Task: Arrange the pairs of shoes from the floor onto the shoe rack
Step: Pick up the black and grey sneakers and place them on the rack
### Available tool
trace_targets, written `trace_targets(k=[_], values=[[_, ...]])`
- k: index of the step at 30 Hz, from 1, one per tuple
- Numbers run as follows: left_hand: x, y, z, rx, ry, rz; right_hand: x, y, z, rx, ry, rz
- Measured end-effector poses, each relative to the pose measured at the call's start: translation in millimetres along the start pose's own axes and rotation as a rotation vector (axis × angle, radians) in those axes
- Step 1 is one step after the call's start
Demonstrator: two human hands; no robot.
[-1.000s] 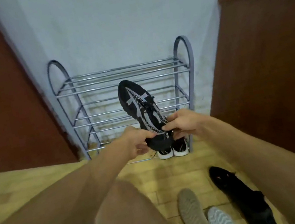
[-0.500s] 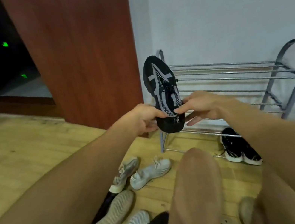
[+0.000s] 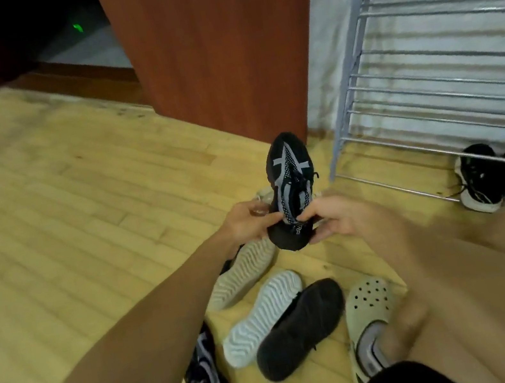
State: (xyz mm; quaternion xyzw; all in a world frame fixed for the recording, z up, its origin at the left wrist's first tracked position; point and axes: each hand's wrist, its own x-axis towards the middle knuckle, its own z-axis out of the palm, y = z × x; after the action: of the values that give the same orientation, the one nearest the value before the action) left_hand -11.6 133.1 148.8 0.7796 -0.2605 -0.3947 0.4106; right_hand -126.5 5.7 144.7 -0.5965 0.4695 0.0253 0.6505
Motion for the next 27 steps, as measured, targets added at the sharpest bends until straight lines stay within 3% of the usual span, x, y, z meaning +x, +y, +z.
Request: trace_targets(k=[3, 7, 13, 15, 19, 22, 27], values=[[4.8, -53.8, 0.9, -0.016, -0.044, -0.122, 16.8, 26.5, 18.8, -0.078, 0.024, 0.082], [-5.1, -122.5, -3.0, -0.015, 0.042, -0.277, 30.2, 59.7, 49.9, -0.132, 0.04, 0.146], [-53.3, -249.4, -13.0, 0.385, 0.28, -0.45, 34.4, 109.5, 96.6, -0.282, -0.101, 0.259], [-72.6, -280.8, -12.6, 0.412, 0.291, -0.516, 36.4, 120.2, 98.1, -0.327, -0.128, 0.271], [-102.3, -315.0, -3.5, 0.129, 0.213, -0.768, 36.9, 142.1, 95.2, -0.447, -0.149, 0.294], [-122.2, -337.3, 8.0, -0.116, 0.13, -0.854, 34.6, 152.4, 99.0, -0.43, -0.181, 0.335], [-117.1, -351.8, 11.5, -0.22, 0.249, -0.879, 33.2, 149.9, 103.6, -0.404, -0.19, 0.316]])
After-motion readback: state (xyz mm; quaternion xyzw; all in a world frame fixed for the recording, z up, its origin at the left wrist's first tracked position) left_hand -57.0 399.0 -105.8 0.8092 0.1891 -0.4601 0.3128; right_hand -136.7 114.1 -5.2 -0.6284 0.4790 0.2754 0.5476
